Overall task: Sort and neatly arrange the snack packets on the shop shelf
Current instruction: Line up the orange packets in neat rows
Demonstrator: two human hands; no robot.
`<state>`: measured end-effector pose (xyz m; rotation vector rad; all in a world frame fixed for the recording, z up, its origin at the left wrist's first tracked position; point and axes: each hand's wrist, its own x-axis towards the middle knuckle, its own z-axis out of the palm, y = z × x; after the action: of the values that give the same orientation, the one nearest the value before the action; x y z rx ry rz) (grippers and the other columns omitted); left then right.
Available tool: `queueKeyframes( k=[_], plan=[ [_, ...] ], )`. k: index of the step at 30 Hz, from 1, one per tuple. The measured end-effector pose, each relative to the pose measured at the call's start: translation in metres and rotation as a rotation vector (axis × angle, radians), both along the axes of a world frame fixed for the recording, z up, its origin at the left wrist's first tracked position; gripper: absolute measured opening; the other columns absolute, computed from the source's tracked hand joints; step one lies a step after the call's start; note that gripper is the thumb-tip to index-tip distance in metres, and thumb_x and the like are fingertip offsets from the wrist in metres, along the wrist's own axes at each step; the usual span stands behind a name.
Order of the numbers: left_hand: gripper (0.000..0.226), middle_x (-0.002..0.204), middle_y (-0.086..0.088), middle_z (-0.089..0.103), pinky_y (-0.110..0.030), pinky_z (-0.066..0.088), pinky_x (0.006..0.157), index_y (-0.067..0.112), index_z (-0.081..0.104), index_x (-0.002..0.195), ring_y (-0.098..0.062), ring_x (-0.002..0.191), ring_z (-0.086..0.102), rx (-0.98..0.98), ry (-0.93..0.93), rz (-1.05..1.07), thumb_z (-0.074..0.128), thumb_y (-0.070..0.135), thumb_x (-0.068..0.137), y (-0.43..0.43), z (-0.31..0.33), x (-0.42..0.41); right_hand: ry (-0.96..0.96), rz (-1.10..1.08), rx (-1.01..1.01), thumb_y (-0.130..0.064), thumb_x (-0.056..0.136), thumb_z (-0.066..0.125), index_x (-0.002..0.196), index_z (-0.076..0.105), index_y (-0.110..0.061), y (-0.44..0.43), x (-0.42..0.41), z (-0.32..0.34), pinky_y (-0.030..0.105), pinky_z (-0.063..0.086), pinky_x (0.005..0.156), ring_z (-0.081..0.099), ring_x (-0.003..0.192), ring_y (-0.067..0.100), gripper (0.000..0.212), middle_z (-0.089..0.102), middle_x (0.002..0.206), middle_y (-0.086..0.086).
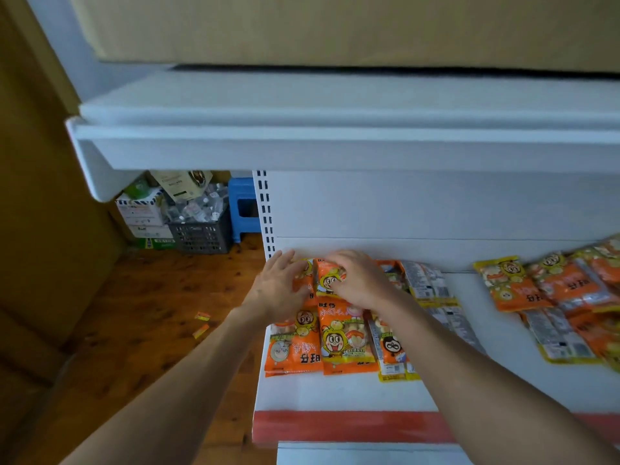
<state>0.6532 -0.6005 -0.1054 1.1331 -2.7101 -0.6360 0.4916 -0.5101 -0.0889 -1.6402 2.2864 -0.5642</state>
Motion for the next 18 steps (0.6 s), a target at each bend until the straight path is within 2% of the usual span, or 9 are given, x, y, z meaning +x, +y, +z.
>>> queueKeyframes(
  k=[3, 8, 13, 18],
  plan=[
    [0.055, 0.16, 0.002, 0.023, -0.042, 0.013, 0.119, 0.031, 0.033, 0.148, -0.02, 0.149, 0.012, -0.1, 0.001, -0.023, 0.046, 0.04, 0.095, 0.007, 0.017, -0.003, 0.018, -0.064, -0.061, -0.017, 0.086, 0.06, 0.135, 0.055, -0.021, 0.003, 0.0, 0.011, 0.04, 0.042, 0.104, 0.046, 0.127, 0.023, 0.049, 0.054, 0.136, 0.002],
    [0.044, 0.142, 0.004, 0.051, -0.037, 0.036, 0.107, 0.028, 0.052, 0.137, -0.018, 0.131, 0.044, -0.175, 0.03, -0.052, 0.049, 0.042, 0.095, 0.027, 0.044, -0.027, 0.13, -0.241, -0.024, -0.039, 0.088, 0.062, 0.123, 0.061, -0.023, 0.024, -0.015, 0.024, 0.034, 0.044, 0.085, 0.053, 0.115, 0.023, 0.038, 0.059, 0.124, 0.001],
    [0.037, 0.128, 0.002, 0.062, -0.035, 0.044, 0.096, 0.03, 0.062, 0.125, -0.022, 0.119, 0.055, -0.238, -0.002, -0.141, 0.049, 0.039, 0.091, 0.064, 0.065, -0.073, 0.199, -0.379, 0.047, -0.036, 0.09, 0.057, 0.124, 0.06, -0.02, 0.073, -0.054, 0.035, 0.036, 0.045, 0.088, 0.05, 0.118, 0.028, 0.038, 0.057, 0.126, 0.005],
    [0.038, 0.127, 0.001, 0.062, -0.034, 0.043, 0.096, 0.03, 0.061, 0.125, -0.022, 0.118, 0.056, -0.29, -0.05, -0.264, 0.046, 0.039, 0.091, 0.109, 0.071, -0.134, 0.208, -0.515, 0.107, -0.028, 0.09, 0.055, 0.12, 0.06, -0.018, 0.14, -0.108, 0.044, 0.034, 0.046, 0.089, 0.051, 0.116, 0.028, 0.032, 0.057, 0.125, 0.007]
  ],
)
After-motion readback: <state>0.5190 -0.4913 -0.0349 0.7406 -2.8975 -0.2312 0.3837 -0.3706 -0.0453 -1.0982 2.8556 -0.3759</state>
